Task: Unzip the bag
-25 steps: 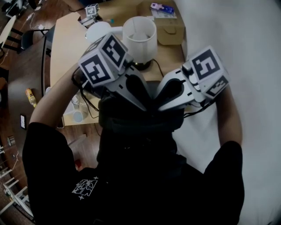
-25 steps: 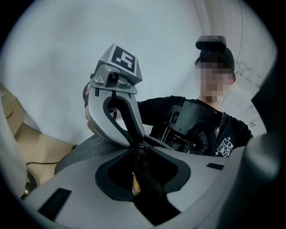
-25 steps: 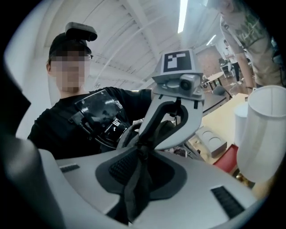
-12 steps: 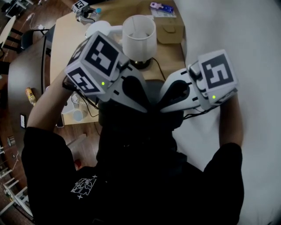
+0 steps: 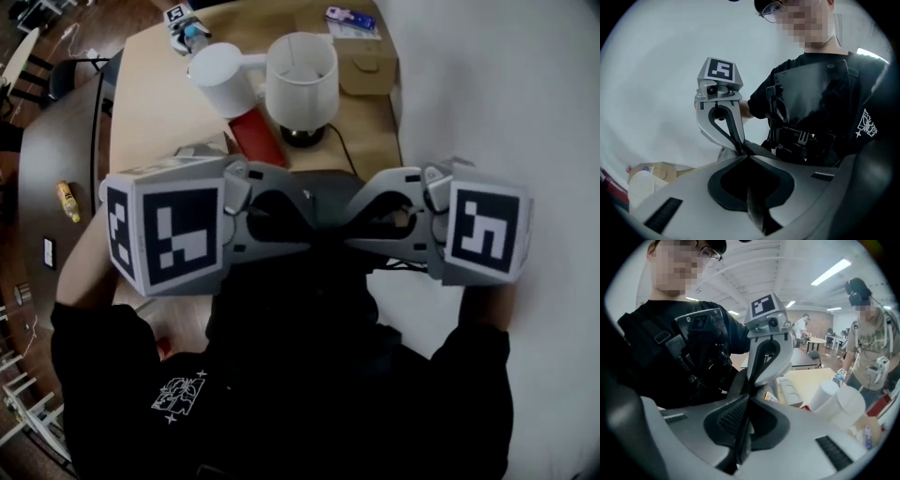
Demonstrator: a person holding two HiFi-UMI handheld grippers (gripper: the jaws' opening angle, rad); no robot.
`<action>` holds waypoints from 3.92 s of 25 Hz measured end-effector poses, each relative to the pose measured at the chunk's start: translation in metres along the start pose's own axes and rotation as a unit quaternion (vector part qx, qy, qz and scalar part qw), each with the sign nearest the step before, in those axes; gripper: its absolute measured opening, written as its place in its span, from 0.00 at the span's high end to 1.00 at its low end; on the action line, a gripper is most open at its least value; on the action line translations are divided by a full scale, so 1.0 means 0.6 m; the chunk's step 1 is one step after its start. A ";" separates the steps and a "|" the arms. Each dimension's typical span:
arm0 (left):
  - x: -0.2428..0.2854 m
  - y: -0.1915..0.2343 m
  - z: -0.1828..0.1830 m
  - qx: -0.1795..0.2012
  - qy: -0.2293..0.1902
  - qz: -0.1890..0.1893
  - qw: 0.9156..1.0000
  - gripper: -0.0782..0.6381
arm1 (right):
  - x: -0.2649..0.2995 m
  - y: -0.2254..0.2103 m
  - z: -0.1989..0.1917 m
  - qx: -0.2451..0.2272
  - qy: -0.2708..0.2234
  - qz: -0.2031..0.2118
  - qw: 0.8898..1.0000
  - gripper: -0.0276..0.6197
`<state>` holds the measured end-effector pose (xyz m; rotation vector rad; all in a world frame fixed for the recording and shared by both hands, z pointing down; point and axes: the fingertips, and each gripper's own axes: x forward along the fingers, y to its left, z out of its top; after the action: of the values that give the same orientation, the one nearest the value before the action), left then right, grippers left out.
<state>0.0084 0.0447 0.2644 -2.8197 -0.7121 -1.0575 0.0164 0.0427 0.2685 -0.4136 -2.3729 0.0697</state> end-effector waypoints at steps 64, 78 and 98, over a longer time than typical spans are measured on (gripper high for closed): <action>-0.134 0.035 -0.126 -0.137 -0.220 0.196 0.946 0.89 | -0.077 -0.059 -0.051 0.013 -0.024 -0.187 0.982 0.93; -0.155 0.022 -0.237 -0.220 -0.225 0.223 0.923 0.90 | -0.121 -0.062 -0.130 0.114 -0.100 -0.248 0.957 0.94; -0.143 0.008 -0.359 -0.317 -0.265 0.285 0.865 0.90 | -0.067 -0.057 -0.252 0.203 -0.004 -0.299 0.933 0.94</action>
<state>-0.1778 -0.0375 0.3759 -3.5305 0.6026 -0.4476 0.1356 -0.0121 0.3604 0.5074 -2.3125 0.2703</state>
